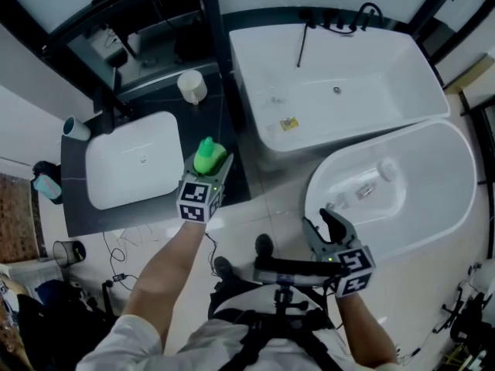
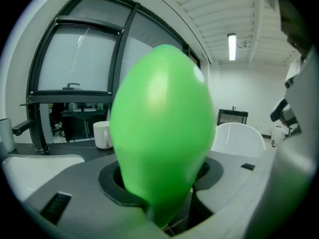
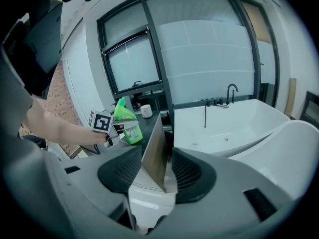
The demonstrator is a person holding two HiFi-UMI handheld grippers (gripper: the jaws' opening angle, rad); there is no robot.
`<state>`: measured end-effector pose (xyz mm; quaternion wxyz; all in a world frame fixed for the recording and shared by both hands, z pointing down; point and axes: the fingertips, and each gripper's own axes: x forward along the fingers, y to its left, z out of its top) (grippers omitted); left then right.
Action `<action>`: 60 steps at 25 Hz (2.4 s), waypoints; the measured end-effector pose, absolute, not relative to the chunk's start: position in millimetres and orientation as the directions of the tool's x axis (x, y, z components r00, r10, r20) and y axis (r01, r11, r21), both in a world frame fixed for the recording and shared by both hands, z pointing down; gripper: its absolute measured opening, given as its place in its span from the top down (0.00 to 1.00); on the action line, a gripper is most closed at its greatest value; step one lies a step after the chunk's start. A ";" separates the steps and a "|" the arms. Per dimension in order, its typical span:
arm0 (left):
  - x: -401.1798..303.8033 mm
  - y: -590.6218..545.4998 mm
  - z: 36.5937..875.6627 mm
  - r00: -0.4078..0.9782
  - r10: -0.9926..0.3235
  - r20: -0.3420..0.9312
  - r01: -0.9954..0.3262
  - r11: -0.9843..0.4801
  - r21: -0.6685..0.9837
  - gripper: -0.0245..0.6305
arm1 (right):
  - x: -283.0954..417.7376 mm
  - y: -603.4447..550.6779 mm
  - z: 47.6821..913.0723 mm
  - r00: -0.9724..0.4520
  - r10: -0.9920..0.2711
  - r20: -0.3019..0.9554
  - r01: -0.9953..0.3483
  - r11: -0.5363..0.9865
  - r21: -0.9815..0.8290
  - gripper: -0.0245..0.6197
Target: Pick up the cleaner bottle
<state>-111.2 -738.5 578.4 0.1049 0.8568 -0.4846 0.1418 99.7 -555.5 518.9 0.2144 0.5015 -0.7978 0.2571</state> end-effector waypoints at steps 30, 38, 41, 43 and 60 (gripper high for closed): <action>-113.5 -740.3 583.3 0.507 -0.806 0.306 -0.853 -0.521 0.038 0.68 | 98.9 -551.9 531.6 -0.440 -0.643 0.627 -0.897 0.348 -0.273 0.65; -110.9 -740.3 583.8 0.502 -0.801 0.327 -0.851 -0.524 0.021 0.71 | 106.5 -548.0 535.3 -0.431 -0.644 0.632 -0.900 0.360 -0.246 0.65; -110.8 -737.9 584.7 0.504 -0.791 0.347 -0.851 -0.523 0.046 0.71 | 104.3 -547.2 533.9 -0.437 -0.641 0.631 -0.897 0.357 -0.259 0.65; -110.9 -736.8 583.3 0.501 -0.795 0.343 -0.856 -0.514 0.058 0.71 | 105.4 -546.4 534.7 -0.437 -0.642 0.630 -0.897 0.366 -0.249 0.65; -130.5 -678.1 507.3 0.499 -0.827 0.259 -0.866 -0.490 0.103 0.71 | 66.2 -547.0 520.1 -0.525 -0.641 0.560 -0.847 0.461 -0.266 0.65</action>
